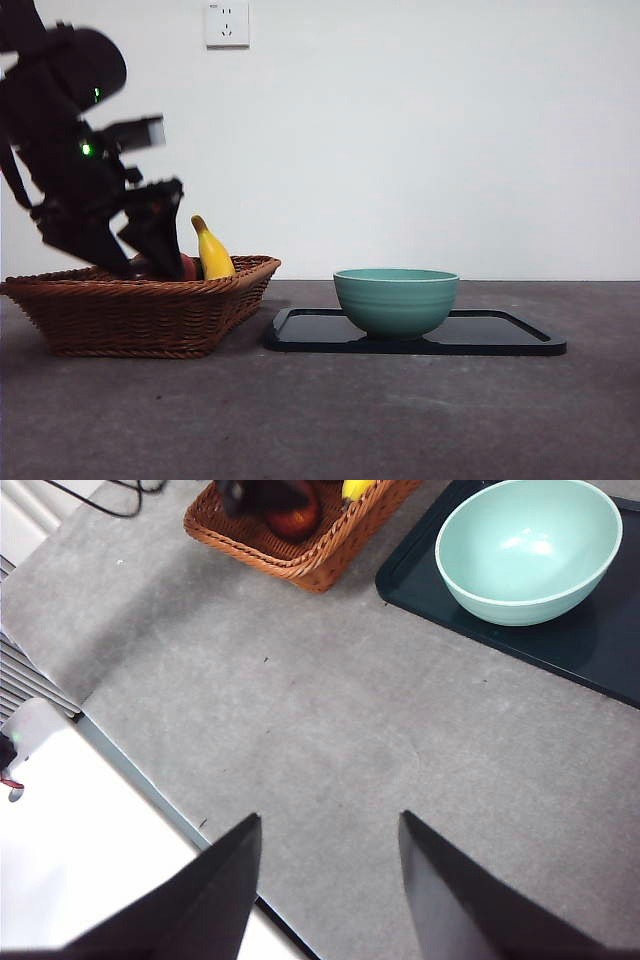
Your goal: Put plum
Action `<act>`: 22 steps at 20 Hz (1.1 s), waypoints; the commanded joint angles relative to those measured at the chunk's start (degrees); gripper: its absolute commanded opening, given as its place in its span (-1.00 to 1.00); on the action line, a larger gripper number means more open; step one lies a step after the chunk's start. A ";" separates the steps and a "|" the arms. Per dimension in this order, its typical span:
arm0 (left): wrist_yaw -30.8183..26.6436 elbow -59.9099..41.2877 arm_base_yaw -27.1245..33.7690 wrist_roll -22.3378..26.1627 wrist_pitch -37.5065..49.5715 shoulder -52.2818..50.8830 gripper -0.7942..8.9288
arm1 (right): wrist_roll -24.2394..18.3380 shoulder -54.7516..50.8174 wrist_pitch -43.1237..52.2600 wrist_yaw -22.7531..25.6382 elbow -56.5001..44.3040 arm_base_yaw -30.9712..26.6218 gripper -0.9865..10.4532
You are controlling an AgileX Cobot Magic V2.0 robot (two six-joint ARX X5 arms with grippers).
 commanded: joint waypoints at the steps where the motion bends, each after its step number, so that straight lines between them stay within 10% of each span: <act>1: 0.04 0.57 -0.15 -0.85 0.39 -2.89 -0.11 | 0.52 0.22 0.98 0.20 1.11 0.31 -0.44; 22: 23.91 0.57 -0.96 -3.61 -33.86 -43.25 -0.07 | 0.55 0.28 4.04 0.20 1.11 0.31 -0.44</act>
